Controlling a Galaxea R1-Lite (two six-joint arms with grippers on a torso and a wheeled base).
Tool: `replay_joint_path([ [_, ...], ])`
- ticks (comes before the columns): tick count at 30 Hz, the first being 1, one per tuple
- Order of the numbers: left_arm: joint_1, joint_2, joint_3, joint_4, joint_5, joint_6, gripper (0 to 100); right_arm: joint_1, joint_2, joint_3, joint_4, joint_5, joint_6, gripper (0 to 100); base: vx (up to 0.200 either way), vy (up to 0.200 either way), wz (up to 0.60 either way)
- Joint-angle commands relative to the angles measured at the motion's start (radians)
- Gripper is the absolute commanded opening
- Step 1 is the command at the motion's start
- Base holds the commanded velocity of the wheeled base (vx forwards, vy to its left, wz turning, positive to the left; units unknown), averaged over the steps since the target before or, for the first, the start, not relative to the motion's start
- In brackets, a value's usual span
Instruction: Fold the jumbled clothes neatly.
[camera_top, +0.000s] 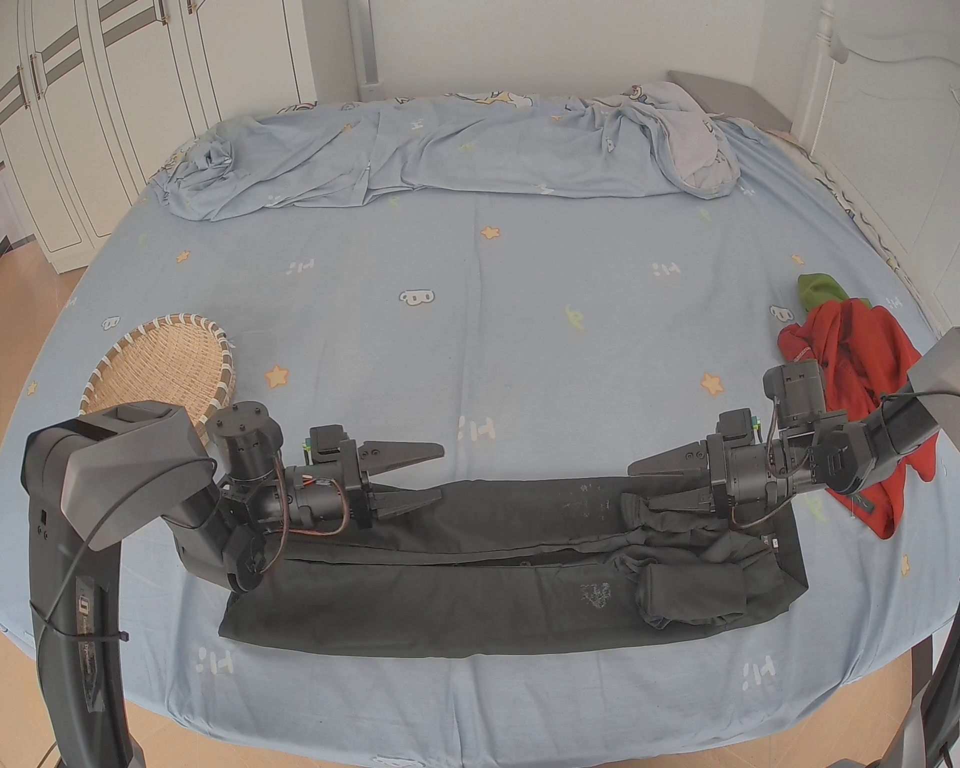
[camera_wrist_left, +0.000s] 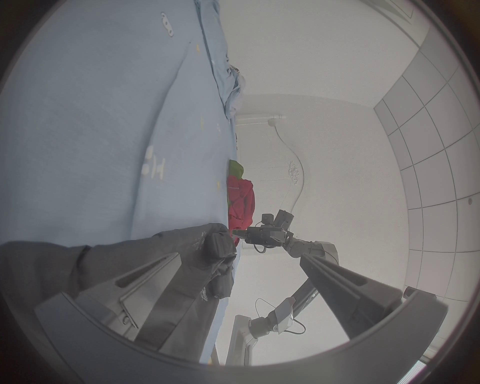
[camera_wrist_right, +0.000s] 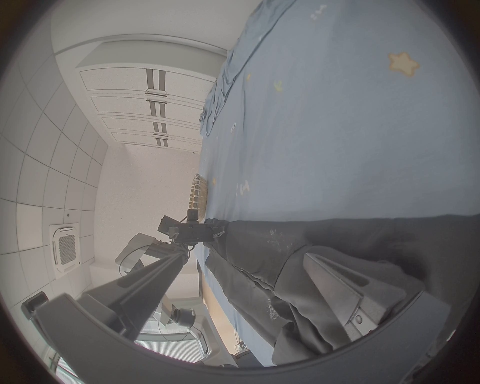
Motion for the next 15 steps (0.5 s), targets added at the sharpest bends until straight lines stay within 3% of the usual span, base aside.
replay_joint_path([
  [1, 0.052, 0.026, 0.010, -0.001, 0.000, 0.009, 100, -0.022, 0.042, 0.006, 0.000, 0.000, -0.011, 100, 0.000, 0.000, 0.00],
  [15, 0.213, 0.026, 0.062, -0.001, 0.000, 0.013, 100, -0.053, 0.063, 0.024, 0.002, 0.000, -0.039, 100, 0.000, 0.000, 0.00],
])
